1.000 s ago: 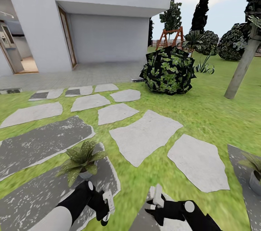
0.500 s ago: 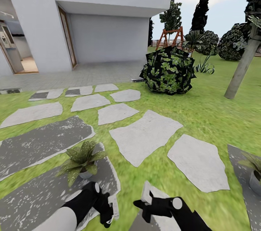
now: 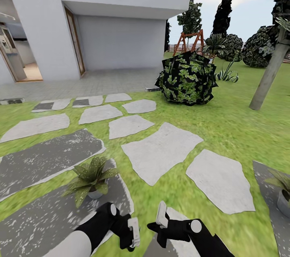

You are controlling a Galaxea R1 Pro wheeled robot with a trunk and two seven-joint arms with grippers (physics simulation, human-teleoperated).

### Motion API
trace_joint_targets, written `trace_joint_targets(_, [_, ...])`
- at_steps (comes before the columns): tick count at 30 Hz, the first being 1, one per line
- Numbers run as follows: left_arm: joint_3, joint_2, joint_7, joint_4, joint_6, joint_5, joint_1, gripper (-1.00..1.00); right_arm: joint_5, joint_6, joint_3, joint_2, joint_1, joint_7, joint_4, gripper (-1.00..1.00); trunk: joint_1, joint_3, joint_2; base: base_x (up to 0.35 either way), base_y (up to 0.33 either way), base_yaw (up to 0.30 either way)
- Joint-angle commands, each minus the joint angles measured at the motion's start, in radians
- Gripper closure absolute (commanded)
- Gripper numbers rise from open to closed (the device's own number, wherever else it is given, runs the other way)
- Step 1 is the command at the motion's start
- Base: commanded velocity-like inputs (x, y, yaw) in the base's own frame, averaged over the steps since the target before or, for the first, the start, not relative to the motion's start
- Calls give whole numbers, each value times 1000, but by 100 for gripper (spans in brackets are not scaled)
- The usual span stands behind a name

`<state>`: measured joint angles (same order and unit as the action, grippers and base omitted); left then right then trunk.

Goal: Pick up the pesticide atomizer in the garden and spray insectifuge to fully cover both potted plants in the garden.

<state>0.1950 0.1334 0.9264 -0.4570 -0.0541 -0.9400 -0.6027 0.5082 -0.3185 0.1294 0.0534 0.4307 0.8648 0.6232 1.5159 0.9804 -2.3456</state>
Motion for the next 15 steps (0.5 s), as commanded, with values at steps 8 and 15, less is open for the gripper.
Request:
trace_joint_targets(8, [1, 22, 17, -2, 0, -1, 1, 100, 9, -5, -2, 0, 0, 0, 1, 100, 0, 1, 0, 0, 0, 0])
trace_joint_targets(15, [1, 23, 17, -2, 42, 31, 1, 100, 9, -5, -2, 0, 0, -1, 1, 100, 0, 1, 0, 0, 0, 0])
